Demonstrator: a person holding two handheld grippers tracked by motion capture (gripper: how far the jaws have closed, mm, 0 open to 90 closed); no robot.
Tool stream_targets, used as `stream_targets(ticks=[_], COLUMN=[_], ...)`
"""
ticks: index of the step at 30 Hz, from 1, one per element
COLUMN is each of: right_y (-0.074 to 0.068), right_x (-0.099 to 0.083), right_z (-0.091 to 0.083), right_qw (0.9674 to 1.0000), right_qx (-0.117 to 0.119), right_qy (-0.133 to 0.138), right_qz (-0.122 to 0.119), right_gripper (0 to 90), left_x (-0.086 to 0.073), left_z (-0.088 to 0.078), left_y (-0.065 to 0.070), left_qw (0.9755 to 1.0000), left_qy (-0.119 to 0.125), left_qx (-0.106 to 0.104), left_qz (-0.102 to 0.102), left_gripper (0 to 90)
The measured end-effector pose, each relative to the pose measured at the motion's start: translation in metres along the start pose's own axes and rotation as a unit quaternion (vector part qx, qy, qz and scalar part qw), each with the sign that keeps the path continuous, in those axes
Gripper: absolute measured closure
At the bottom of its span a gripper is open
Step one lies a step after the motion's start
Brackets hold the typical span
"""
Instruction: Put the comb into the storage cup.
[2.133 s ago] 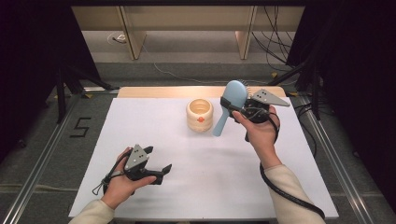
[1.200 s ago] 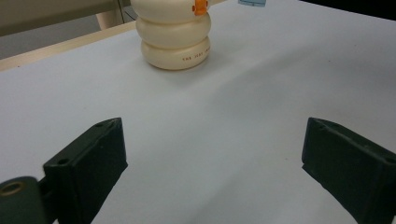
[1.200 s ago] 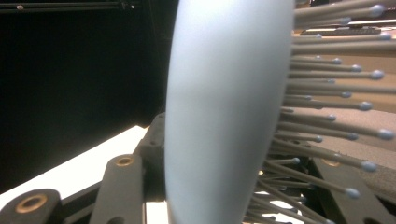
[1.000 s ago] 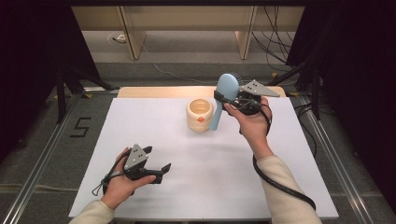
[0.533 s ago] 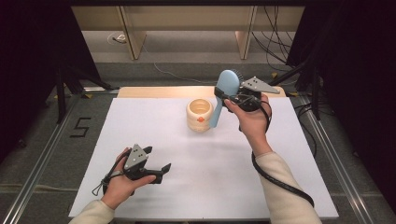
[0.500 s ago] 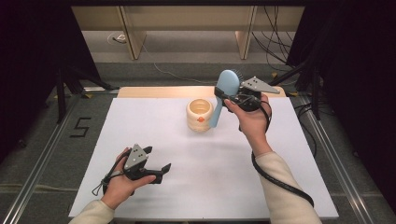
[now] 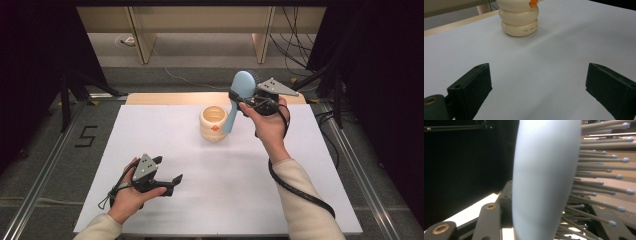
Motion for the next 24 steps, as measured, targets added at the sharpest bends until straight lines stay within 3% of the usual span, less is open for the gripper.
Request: stream_targets(ticks=[24], right_y=[0.001], right_x=[0.013], right_z=[0.011], right_qw=[1.0000], right_qx=[-0.008], right_qy=[0.003], right_qz=[0.002], right_gripper=[51.0], left_x=[0.000], left_z=[0.001], left_y=[0.001], left_qw=[1.0000], left_qy=[0.002], left_qx=[-0.005], left_qz=[-0.001], left_gripper=[5.8])
Point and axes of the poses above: each handheld gripper's, and its own axes: z roughly forward along the jaws, x roughly out of its top, y roughly to its right, the point moved 2 cm from there along z, roughly forward along the jaws, and after that the axes turned 5 degrees about -x, right-handed, at the moved point
